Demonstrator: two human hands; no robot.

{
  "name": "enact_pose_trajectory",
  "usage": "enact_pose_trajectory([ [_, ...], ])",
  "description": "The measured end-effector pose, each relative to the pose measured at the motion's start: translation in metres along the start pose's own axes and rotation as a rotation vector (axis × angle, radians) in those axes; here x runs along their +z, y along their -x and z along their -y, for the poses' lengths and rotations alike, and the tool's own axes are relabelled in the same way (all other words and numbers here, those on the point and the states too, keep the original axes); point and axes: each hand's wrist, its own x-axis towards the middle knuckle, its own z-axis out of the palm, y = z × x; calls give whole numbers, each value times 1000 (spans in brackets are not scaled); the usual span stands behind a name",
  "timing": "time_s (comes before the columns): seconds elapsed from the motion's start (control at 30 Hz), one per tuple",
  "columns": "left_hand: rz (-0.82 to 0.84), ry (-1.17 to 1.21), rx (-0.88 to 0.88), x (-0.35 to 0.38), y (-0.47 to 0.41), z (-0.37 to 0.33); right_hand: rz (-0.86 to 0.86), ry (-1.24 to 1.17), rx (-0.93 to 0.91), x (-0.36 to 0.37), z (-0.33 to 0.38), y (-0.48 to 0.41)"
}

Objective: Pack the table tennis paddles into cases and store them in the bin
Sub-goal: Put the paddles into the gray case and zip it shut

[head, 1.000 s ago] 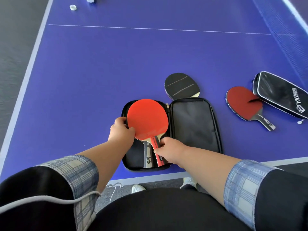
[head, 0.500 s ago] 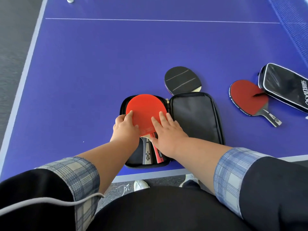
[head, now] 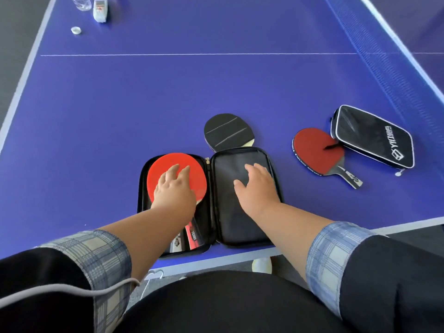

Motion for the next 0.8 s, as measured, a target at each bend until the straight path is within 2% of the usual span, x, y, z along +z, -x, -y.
enact_pose_trajectory([
  [0.07,61,10,137,9,0,-30,-47,-64,105,-20,-24,-8],
  [0.13,151,9,229,22,0,-60,-12,-197,224,-35,-48,-14],
  [0.23,265,16,225,46,1,-96,173,-363,378,-43,-77,-16],
  [0.33,320,6,178,64,5,-121,271,-425,413,-41,-94,-16],
  [0.47,276,51,109,70,7,-147,330,-563,394,-49,-96,-18],
  [0.6,206,157,-15,64,14,-166,409,-819,470,-69,-86,-23],
  [0.8,26,254,-94,36,33,-177,530,-941,329,-76,-71,-26],
])
